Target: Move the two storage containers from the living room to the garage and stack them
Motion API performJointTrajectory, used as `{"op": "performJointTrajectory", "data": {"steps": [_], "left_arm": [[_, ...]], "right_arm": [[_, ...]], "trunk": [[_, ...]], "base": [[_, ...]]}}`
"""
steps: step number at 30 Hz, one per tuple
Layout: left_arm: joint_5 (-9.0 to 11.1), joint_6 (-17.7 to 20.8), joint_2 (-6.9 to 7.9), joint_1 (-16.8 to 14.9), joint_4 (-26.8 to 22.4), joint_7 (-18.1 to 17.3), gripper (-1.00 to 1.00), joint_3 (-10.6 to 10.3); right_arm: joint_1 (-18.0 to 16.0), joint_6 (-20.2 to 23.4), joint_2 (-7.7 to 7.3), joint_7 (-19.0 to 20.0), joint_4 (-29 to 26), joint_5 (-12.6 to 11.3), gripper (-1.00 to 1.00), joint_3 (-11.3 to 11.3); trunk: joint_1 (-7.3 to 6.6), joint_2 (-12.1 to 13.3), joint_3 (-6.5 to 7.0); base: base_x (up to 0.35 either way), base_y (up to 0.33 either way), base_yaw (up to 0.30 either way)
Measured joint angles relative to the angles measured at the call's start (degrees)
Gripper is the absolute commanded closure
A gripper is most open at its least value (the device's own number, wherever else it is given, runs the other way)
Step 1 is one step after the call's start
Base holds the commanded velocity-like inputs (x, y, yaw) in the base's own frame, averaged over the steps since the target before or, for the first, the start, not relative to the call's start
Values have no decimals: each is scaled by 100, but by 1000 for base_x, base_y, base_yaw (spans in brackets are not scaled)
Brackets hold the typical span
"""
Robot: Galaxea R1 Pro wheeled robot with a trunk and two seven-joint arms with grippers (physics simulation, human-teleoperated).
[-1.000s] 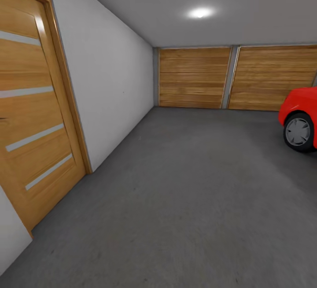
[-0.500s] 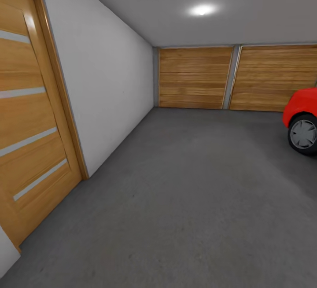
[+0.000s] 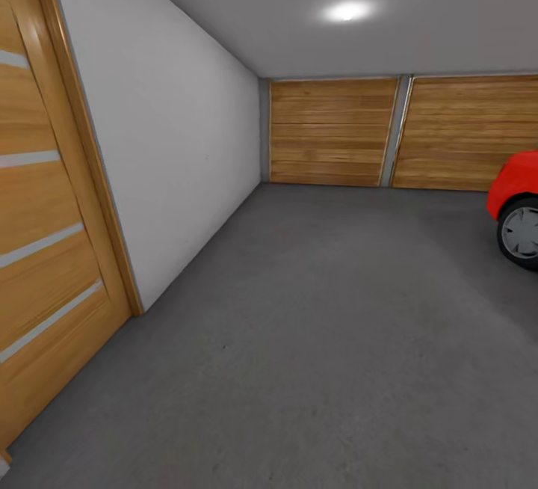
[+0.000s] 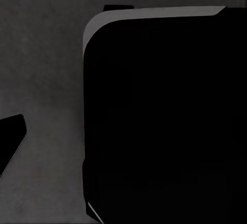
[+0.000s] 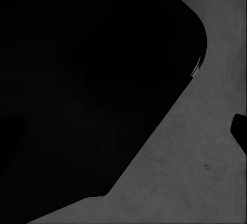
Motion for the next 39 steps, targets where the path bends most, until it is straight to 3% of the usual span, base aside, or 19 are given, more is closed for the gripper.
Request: {"op": "performJointTrajectory", "data": {"steps": [39], "left_arm": [[0,-13,7,0,0,0,-100,0]], "right_arm": [[0,-2,11,-2,0,-26,-100,-13]], "trunk": [[0,0,0]], "base": [[298,0,0]]}}
